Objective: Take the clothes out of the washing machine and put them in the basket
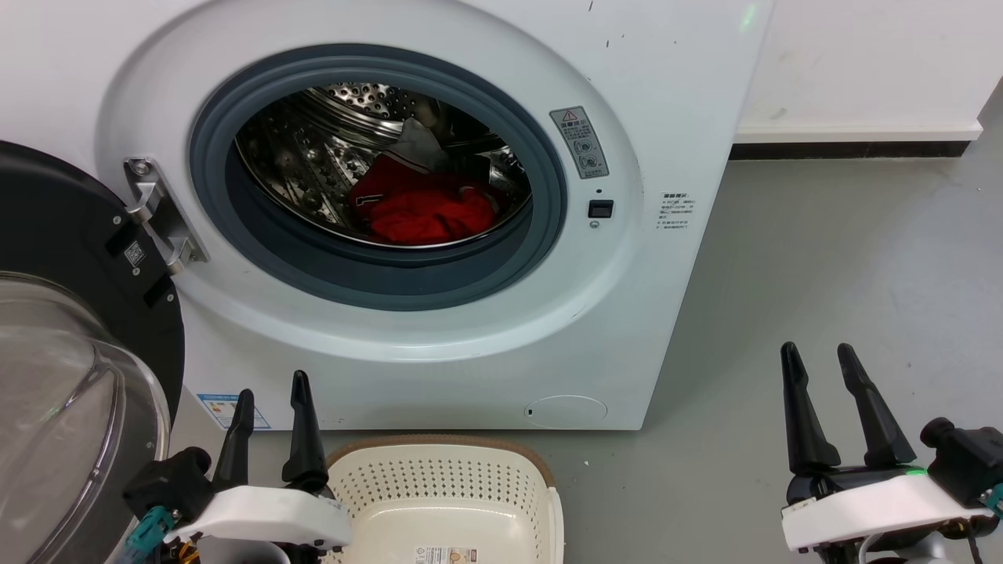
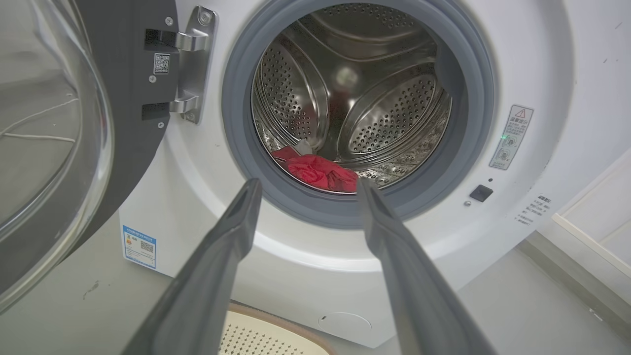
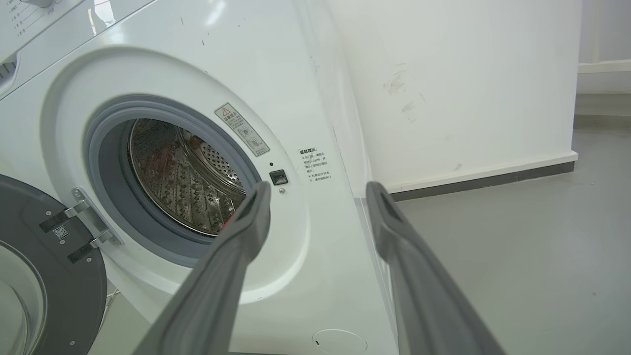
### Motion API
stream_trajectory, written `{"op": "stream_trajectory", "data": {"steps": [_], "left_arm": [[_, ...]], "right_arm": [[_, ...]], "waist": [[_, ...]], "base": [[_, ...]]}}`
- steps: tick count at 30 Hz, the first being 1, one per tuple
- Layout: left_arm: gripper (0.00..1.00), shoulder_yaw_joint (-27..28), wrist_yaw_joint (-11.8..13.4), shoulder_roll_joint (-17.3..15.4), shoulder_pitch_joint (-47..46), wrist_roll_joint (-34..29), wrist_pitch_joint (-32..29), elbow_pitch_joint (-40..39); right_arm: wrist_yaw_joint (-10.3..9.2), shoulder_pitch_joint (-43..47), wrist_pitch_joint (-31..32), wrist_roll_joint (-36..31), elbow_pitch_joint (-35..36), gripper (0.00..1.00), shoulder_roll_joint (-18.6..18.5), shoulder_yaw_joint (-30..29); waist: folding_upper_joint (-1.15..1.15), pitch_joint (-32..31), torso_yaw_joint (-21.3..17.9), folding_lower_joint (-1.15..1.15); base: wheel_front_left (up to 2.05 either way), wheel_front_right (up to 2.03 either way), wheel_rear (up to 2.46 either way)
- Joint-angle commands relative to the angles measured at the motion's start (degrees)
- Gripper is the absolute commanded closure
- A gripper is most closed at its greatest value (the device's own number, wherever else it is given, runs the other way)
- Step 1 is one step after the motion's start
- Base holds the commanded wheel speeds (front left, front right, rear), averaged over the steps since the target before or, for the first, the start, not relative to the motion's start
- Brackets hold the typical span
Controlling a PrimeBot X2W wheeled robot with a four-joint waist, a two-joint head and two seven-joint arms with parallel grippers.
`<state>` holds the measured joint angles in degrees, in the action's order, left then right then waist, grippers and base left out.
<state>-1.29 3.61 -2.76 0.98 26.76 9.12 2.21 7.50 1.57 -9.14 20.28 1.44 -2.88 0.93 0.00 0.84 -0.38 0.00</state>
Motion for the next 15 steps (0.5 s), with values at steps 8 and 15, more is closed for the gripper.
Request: {"op": "stream_trajectory", "data": {"steps": [8,15], "left_arm": [[0.00,-0.4,0.1,-0.1,0.6,-4.5,1.4,-0.9],[0.00,-0.6,0.2,-0.1,1.1,-7.8,2.3,-0.9]], "right_arm": [[-0.01,1.0,-1.4,-4.6,1.7,0.00,0.0,0.1],[-0.01,1.7,-2.3,-8.0,2.2,0.00,0.0,0.3]], "waist": [[0.00,0.1,0.0,0.00],[0.00,0.3,-0.1,0.00]], "base": [[0.00,0.00,0.00],[0.00,0.00,0.00]]}}
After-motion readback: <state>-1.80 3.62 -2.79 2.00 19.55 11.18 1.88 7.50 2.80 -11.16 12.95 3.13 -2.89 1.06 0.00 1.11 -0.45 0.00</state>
